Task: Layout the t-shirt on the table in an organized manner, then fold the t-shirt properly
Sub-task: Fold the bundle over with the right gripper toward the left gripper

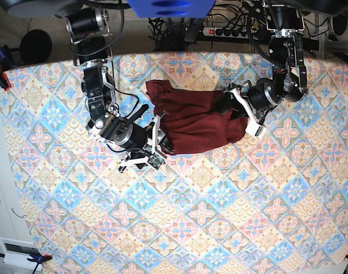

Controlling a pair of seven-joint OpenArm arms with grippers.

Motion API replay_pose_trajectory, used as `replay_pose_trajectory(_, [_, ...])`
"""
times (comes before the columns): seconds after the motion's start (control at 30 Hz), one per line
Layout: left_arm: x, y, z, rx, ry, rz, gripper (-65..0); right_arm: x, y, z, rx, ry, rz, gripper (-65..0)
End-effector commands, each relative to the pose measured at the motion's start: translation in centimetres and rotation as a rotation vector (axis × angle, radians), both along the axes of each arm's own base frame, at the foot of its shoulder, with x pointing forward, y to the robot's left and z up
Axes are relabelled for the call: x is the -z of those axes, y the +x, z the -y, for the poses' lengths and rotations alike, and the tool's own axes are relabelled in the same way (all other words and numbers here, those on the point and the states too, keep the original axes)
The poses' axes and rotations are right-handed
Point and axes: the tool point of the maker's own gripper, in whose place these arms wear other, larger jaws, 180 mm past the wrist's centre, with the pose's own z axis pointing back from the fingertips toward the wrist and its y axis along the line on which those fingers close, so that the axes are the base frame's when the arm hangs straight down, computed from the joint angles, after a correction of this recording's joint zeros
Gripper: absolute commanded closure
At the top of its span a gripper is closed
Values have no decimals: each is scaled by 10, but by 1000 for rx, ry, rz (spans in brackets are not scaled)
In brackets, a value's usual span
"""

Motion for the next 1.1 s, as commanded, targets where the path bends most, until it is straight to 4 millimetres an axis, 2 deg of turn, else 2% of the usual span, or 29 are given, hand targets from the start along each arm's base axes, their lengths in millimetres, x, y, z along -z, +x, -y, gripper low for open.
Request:
replay_pose_trajectory(0.0, [-13, 2, 0, 4, -2, 44, -289, -26, 8, -8, -16, 46, 70, -210])
replay_pose_trajectory(0.13, [-23, -7, -6, 25, 35, 74, -257, -35, -6, -34, -94, 100, 71, -210])
replay_pose_trajectory(0.27, [-20, -16, -28, -49, 49, 58, -195, -34, -12, -50, -145, 103, 61, -210])
replay_pose_trajectory(0.4, [-20, -22, -22, -62, -6, 44, -111, -25, 3, -64, -199, 59, 40, -209])
replay_pose_trajectory(0.53, [-18, -27, -2, -14, -39, 30, 0, 1, 18, -63, -202, 14, -32, -184])
replay_pose_trajectory(0.6, [-16, -28, 6, 11, -38, 24, 0, 10, 27, -60, -192, 14, -57, -130])
replay_pose_trajectory(0.7, [-6, -26, 17, 31, -5, 14, 0, 35, 32, -50, -165, -11, -135, -75])
replay_pose_trajectory(0.83, [23, -25, 16, 13, 47, -55, 0, 68, 25, -39, -139, -31, -231, -72])
replay_pose_trajectory(0.9, [33, -27, 19, 6, 51, -83, 0, 75, 24, -39, -132, -10, -247, -72])
replay_pose_trajectory(1.07, [33, -21, 21, -12, 68, -52, 0, 78, 38, -28, -107, -25, -238, -69])
